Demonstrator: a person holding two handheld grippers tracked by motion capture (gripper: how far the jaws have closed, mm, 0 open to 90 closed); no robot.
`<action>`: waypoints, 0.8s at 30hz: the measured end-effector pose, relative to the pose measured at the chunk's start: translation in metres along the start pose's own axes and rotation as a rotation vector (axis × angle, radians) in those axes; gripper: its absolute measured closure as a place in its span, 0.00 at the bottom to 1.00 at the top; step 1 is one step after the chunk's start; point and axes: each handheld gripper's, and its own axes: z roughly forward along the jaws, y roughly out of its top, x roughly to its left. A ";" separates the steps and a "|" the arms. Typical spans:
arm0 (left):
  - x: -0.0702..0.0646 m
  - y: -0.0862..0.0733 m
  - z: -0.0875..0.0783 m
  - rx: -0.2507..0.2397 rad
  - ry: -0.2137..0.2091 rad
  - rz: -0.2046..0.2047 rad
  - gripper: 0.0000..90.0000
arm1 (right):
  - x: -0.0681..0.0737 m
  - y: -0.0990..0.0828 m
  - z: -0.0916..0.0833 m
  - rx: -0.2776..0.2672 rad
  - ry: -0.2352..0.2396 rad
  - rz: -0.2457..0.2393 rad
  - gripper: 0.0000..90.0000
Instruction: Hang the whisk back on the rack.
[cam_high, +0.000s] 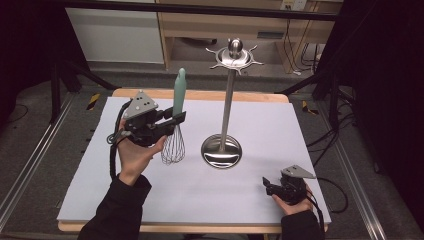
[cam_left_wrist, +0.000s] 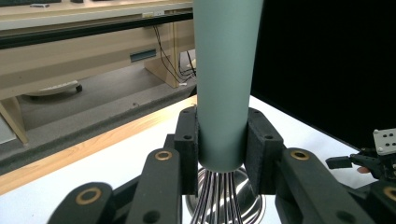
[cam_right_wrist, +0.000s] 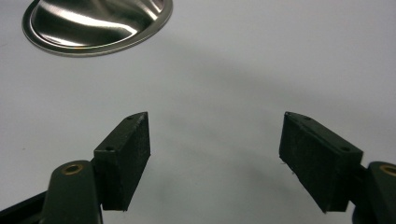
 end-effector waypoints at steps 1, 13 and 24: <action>-0.001 0.001 0.001 -0.002 -0.001 0.002 0.77 | 0.000 0.000 0.000 0.000 0.000 0.000 0.28; -0.008 0.008 0.012 0.007 0.004 0.014 0.77 | 0.000 0.000 0.000 -0.001 0.002 0.002 0.28; -0.011 0.013 0.021 0.018 0.010 0.022 0.77 | 0.000 0.000 0.000 -0.001 0.004 0.003 0.28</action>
